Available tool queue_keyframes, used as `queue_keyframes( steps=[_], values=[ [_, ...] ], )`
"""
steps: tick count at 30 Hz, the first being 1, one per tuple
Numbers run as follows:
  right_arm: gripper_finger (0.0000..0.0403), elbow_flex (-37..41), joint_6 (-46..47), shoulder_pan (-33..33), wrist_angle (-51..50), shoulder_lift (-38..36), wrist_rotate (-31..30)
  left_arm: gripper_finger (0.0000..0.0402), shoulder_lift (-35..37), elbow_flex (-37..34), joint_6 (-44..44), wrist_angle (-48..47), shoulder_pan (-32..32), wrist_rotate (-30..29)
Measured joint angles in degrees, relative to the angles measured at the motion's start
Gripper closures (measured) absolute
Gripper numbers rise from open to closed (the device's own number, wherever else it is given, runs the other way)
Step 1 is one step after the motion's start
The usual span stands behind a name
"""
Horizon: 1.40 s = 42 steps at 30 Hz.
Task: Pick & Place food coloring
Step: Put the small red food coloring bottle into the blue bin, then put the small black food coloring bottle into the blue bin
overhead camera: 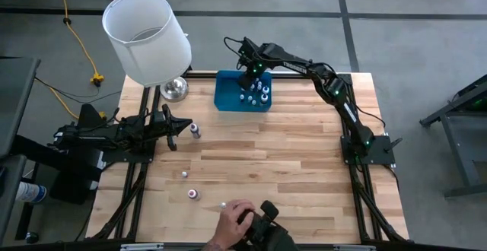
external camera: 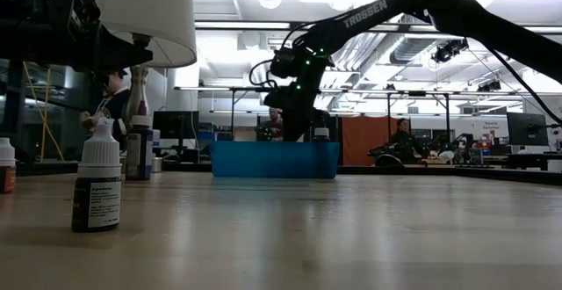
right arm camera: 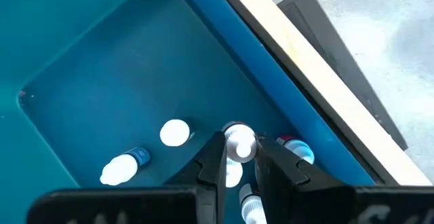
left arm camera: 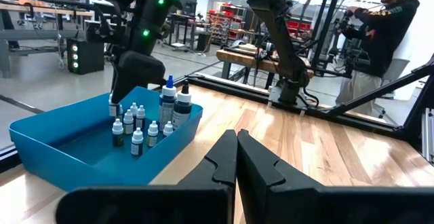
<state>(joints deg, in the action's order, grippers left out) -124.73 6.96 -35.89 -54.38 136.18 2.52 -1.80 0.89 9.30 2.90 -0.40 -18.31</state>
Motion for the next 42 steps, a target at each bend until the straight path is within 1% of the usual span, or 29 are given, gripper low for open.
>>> queue_keyframes(
  steps=[3, 20, 29, 42],
  values=[
    [0.0349, 0.0, -0.92, -0.12, -0.01, 0.78, 1.15, 0.0401, 0.0, 0.0, 0.0, 0.0, 0.01, 0.0],
    [0.0349, 0.0, -2.84, 0.01, 1.5, 1.92, 2.13, 0.0401, 0.0, 0.0, 0.0, 0.0, 0.0, 0.02],
    [0.032, 0.0, -4.51, -0.03, 1.55, 1.92, 2.21, 0.0401, 0.0, 0.01, 0.0, 0.0, 0.01, 0.04],
    [0.0319, 0.0, -5.77, -0.1, 1.54, 1.92, 2.21, 0.0401, 0.0, 0.0, 0.0, 0.0, 0.0, 0.04]
  ],
)
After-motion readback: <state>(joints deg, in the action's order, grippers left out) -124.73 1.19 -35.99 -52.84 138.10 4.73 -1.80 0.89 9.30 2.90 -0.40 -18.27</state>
